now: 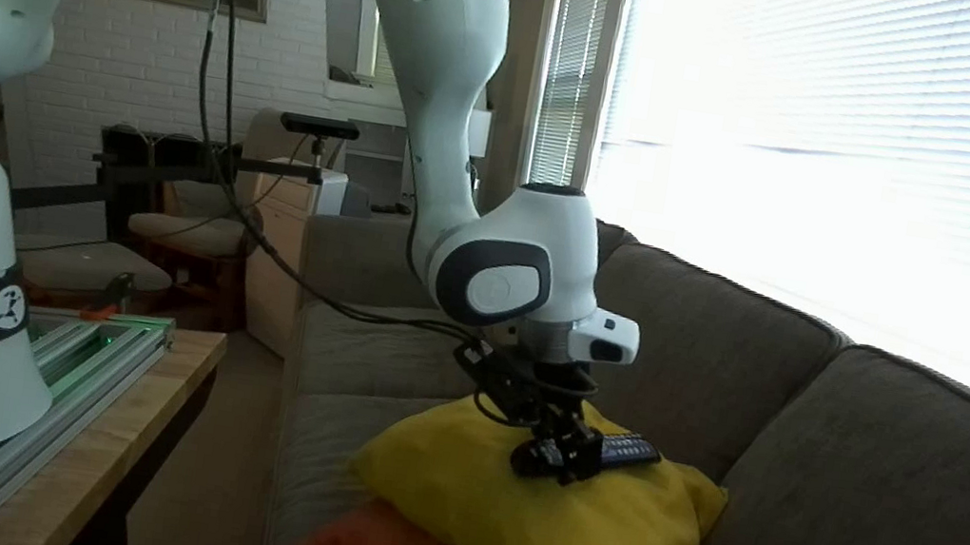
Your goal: Put the remotes on the sofa then move the pillows to the right
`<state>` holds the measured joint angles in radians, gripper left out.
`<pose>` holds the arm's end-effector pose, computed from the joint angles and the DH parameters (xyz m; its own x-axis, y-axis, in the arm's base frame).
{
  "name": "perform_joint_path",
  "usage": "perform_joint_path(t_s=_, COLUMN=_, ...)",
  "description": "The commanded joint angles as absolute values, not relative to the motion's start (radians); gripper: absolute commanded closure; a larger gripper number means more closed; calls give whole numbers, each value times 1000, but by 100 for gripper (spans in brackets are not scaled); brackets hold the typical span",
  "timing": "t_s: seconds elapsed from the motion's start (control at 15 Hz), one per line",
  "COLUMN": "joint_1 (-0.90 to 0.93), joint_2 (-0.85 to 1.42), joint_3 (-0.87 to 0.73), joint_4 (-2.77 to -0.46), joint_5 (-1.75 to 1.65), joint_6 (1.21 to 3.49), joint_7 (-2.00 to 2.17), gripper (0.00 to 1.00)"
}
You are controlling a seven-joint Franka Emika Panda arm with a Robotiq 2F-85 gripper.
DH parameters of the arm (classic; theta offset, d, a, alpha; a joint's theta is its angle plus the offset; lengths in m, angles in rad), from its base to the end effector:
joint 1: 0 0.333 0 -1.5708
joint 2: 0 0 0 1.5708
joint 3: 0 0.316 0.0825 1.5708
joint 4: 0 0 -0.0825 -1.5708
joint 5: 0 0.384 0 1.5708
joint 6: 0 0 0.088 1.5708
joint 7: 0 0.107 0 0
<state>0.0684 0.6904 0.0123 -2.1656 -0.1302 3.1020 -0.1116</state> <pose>0.5602 0.0565 0.0965 0.9206 0.3101 0.2375 0.3058 -0.9505 0.0556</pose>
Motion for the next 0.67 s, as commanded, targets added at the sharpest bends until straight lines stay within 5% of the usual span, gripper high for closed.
perform_joint_path(t_s=0.0, joint_1=104, joint_2=634, joint_3=-15, joint_4=-2217, joint_5=-132, joint_6=3172, joint_7=-94, gripper=79)
perform_joint_path(t_s=0.27, joint_1=144, joint_2=498, joint_3=-77, joint_4=-2333, joint_5=-97, joint_6=3233, joint_7=-47, gripper=81)
perform_joint_path(t_s=0.6, joint_1=279, joint_2=390, joint_3=-334, joint_4=-2440, joint_5=-44, joint_6=3224, joint_7=55, gripper=81)
